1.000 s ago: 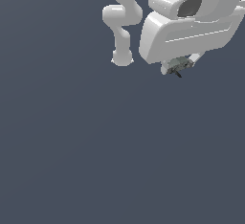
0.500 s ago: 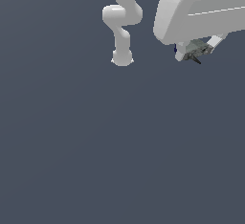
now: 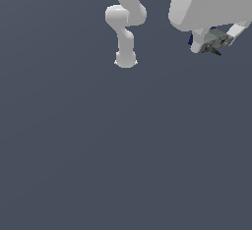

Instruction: Pick up the object and move it to a goal position.

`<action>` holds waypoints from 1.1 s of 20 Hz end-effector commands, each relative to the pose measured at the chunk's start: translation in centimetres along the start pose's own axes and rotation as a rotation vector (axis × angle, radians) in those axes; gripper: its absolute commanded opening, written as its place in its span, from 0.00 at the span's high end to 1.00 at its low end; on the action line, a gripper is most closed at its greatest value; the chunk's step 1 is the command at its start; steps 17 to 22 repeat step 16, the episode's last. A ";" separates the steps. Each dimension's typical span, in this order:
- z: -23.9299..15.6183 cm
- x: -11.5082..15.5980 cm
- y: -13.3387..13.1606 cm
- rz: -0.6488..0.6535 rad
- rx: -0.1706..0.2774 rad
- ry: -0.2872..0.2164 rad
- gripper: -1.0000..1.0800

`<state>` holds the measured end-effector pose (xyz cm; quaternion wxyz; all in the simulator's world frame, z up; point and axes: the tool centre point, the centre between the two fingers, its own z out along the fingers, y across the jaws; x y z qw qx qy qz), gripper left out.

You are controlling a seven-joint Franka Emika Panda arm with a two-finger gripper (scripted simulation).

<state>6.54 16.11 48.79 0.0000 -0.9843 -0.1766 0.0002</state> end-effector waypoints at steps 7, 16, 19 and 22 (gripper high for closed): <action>-0.7 0.3 -0.2 0.000 0.000 0.000 1.00; -0.8 0.3 -0.2 0.000 0.000 0.000 1.00; -0.8 0.3 -0.2 0.000 0.000 0.000 1.00; -0.8 0.3 -0.2 0.000 0.000 0.000 1.00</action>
